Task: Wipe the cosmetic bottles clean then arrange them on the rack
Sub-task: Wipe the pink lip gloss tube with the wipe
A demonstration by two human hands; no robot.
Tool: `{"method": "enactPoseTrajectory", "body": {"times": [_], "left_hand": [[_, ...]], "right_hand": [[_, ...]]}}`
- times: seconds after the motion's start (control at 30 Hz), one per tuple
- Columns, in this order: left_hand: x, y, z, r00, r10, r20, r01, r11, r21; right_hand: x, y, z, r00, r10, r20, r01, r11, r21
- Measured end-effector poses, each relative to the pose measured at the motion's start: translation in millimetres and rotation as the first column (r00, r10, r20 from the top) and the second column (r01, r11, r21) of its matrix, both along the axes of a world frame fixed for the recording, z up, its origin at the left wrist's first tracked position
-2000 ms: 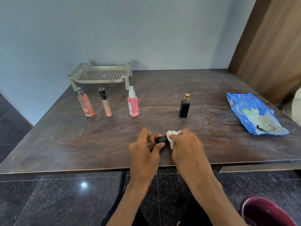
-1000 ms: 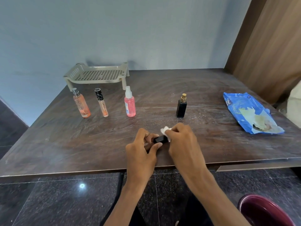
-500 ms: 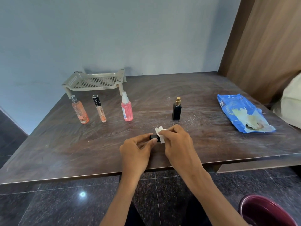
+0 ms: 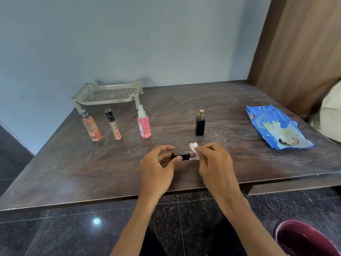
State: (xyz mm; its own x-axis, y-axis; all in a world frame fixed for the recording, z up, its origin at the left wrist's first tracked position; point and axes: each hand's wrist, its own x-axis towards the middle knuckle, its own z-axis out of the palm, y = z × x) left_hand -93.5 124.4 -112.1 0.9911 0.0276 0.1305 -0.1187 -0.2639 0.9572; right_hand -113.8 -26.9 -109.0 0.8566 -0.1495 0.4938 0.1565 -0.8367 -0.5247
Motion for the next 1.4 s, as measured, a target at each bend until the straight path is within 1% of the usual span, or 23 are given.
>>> {"method": "enactPoseTrajectory", "body": {"times": [0.07,0.17,0.27,0.4,0.53,0.57,0.67,0.77,0.83,1.0,1.1,1.2,1.33,1.4], "left_hand": [[-1,1,-1,0.998,-0.03,0.057,0.028,0.999,0.036],[-2,2,-7,0.993,-0.036,0.112,0.031,0.999,0.044],[-3,2,-11,0.991,-0.038,0.126,0.035,0.999,0.022],[-7,2,-12,0.99,-0.032,0.135,0.023,0.998,0.063],[-10,0,-11,0.989,-0.001,0.146,-0.013,0.995,0.1],[-10,-1,-11,0.989,0.002,0.147,-0.015,0.996,0.092],[-10,-1,-11,0.987,0.002,0.162,-0.017,0.995,0.093],[-9,-1,-12,0.985,-0.002,0.175,-0.016,0.995,0.098],[-8,-2,-12,0.983,-0.004,0.182,-0.013,0.995,0.096],[-7,0,-16,0.984,-0.016,0.179,0.0,0.996,0.09],[-7,0,-17,0.984,-0.023,0.177,0.008,0.996,0.086],[-8,-3,-16,0.984,-0.022,0.177,0.005,0.995,0.097],[-7,-4,-16,0.98,-0.018,0.196,-0.004,0.994,0.113],[-7,-3,-15,0.981,-0.019,0.192,-0.003,0.994,0.112]], "right_hand": [[4,-9,-1,0.999,-0.038,-0.026,0.038,0.999,0.003],[5,-5,-1,0.998,-0.032,-0.047,0.03,0.999,-0.029],[4,12,-1,0.999,0.009,-0.032,-0.012,0.998,-0.067],[-3,36,-2,0.995,0.095,-0.04,-0.098,0.99,-0.103],[-3,30,-4,0.99,0.14,-0.018,-0.142,0.982,-0.121],[0,22,-4,0.993,0.118,-0.024,-0.12,0.986,-0.115],[8,-3,-3,0.996,-0.023,-0.084,0.016,0.996,-0.091],[10,-11,-2,0.992,-0.081,-0.098,0.072,0.993,-0.093],[7,0,0,0.995,-0.053,-0.089,0.044,0.994,-0.1],[-9,38,6,0.991,0.132,-0.037,-0.134,0.987,-0.083],[-5,34,3,0.986,0.168,-0.022,-0.169,0.983,-0.072],[0,15,1,0.995,0.087,-0.038,-0.09,0.993,-0.079],[9,-13,2,0.996,-0.057,-0.062,0.055,0.998,-0.036],[13,-17,3,0.992,-0.101,-0.078,0.098,0.994,-0.047]]}}
